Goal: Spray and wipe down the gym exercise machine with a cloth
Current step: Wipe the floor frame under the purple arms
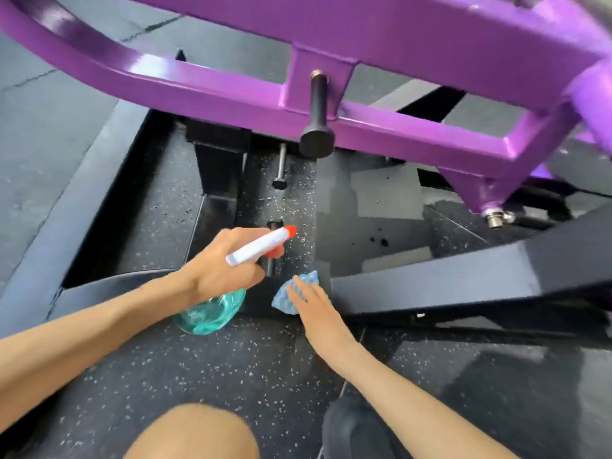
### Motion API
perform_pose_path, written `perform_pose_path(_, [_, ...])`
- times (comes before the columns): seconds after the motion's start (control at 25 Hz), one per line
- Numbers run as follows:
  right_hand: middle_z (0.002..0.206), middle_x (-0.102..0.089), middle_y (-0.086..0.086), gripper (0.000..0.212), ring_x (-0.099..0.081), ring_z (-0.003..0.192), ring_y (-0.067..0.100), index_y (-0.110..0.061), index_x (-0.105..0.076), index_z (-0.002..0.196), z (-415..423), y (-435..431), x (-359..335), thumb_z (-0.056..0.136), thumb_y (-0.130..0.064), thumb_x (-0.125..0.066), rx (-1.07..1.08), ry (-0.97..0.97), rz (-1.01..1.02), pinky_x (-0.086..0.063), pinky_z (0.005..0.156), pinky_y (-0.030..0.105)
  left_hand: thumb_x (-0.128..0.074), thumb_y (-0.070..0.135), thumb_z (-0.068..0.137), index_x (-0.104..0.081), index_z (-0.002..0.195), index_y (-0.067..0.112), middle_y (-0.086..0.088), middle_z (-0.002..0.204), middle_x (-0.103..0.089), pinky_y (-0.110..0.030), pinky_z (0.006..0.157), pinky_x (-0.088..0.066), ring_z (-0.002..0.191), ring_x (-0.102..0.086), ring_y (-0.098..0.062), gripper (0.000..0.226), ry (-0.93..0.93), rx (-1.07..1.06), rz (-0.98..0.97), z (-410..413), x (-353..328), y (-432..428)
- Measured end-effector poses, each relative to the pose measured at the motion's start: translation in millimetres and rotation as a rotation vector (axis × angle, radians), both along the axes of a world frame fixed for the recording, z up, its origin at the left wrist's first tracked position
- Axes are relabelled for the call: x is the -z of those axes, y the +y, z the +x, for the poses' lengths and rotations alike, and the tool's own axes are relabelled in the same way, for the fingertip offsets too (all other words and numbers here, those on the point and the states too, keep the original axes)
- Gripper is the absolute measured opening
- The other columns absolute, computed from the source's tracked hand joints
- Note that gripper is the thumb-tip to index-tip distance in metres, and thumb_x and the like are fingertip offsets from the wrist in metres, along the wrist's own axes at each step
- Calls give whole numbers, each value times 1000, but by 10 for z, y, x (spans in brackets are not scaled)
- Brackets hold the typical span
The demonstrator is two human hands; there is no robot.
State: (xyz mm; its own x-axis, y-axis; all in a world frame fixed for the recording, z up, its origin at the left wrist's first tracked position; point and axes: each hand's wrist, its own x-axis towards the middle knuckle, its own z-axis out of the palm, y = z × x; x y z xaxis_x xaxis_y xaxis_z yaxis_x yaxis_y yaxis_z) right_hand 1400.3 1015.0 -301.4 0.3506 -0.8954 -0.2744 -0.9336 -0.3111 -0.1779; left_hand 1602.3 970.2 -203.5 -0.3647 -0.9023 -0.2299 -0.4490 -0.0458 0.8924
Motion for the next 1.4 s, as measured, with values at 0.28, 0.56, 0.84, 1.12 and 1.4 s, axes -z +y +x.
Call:
perform_pose_path(0.28, [136,-53,12,53,-50,123,34,-4,-55,129,-1566,96,-1493,79,-2,-38,276,294,-696,-41,96,42,-48,20,68,-55,67,23,7,66,-57,-32,64,-45,67,-51,-23,8,-131,315,-102,-1129,-170,-196])
perform_pose_path(0.56, [148,-38,15,56,-29,140,33,0,-40,141,-1223,46,-562,88,-17,-45,347,432,-642,-17,115,41,-47,28,67,-53,70,27,5,80,-66,-30,66,-42,81,-60,-26,6,-284,361,-81,-1265,265,-239])
perform_pose_path(0.84, [142,-46,8,53,-41,134,27,-6,-47,138,-653,198,-141,87,-1,-34,237,475,-552,-21,111,38,-50,18,56,-65,88,28,12,58,-52,-30,58,-38,55,-42,-10,37,-25,60,-54,-484,306,-307])
perform_pose_path(1.12, [151,-32,16,60,-26,140,33,0,-32,144,-929,157,-258,85,4,-40,544,436,-741,-6,118,39,-51,15,56,-67,87,23,6,60,-53,-24,56,-38,56,-43,-8,36,141,-160,-25,-576,233,-140])
perform_pose_path(1.4, [148,-40,11,56,-27,139,29,-6,-45,140,-861,236,-203,85,2,-38,384,425,-734,-2,117,38,-52,11,58,-66,94,21,7,63,-55,-22,54,-38,59,-44,-16,40,112,-96,-89,-562,74,-64])
